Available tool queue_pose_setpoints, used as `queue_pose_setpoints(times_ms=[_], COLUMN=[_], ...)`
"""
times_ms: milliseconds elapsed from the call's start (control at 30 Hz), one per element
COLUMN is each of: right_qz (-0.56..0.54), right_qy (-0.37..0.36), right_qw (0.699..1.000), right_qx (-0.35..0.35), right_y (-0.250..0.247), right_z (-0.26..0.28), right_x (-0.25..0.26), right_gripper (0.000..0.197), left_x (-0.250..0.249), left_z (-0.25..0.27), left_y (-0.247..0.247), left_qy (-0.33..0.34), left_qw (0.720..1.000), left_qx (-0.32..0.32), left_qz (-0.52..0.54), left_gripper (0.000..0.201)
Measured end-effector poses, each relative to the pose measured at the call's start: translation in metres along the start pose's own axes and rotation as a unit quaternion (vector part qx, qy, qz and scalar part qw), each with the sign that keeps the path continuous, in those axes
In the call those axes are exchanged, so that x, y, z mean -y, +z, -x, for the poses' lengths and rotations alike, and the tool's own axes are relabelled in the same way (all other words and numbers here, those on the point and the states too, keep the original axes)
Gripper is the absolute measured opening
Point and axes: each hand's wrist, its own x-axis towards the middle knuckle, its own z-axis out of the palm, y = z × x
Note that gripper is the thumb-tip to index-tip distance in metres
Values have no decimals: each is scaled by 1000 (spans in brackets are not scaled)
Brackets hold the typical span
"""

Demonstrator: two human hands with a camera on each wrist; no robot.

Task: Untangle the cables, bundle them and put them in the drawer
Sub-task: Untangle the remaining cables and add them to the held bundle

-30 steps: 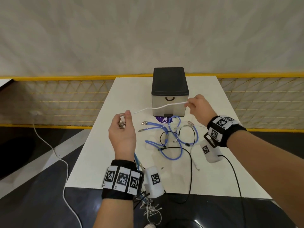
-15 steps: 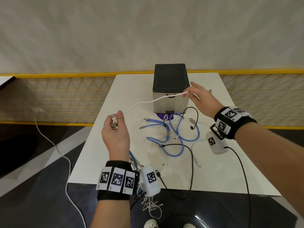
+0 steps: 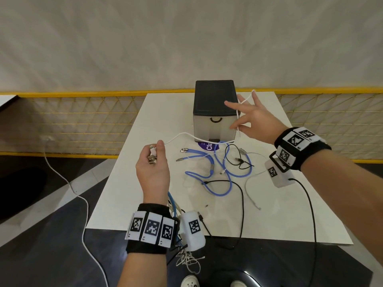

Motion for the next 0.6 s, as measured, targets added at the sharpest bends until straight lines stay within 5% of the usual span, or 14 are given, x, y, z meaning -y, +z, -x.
queue_pose_setpoints(times_ms=[100, 200, 333, 433, 600], right_qz=[35, 15, -36, -103, -232], right_qy=[-12, 56, 143, 185, 236], right_qw=[996, 993, 986, 949, 883], right_qx=[-76, -107, 76, 234, 334], right_y=[-10, -30, -42, -20, 38], right_z=[1, 13, 51, 93, 159], right_x=[1, 12, 35, 48, 72], right_gripper=[21, 20, 26, 17, 18], left_x=[0, -1, -6, -8, -6], left_z=[-1, -1, 5, 11, 25], left_y=[-2, -5, -8, -9, -7], left_qy=[-3, -9, -16, -10, 29], left_qw=[1000, 1000, 999, 998, 987], left_qx=[-3, -3, 21, 53, 151], left_qz=[3, 11, 27, 16, -51], left_gripper=[26, 28, 27, 25, 21])
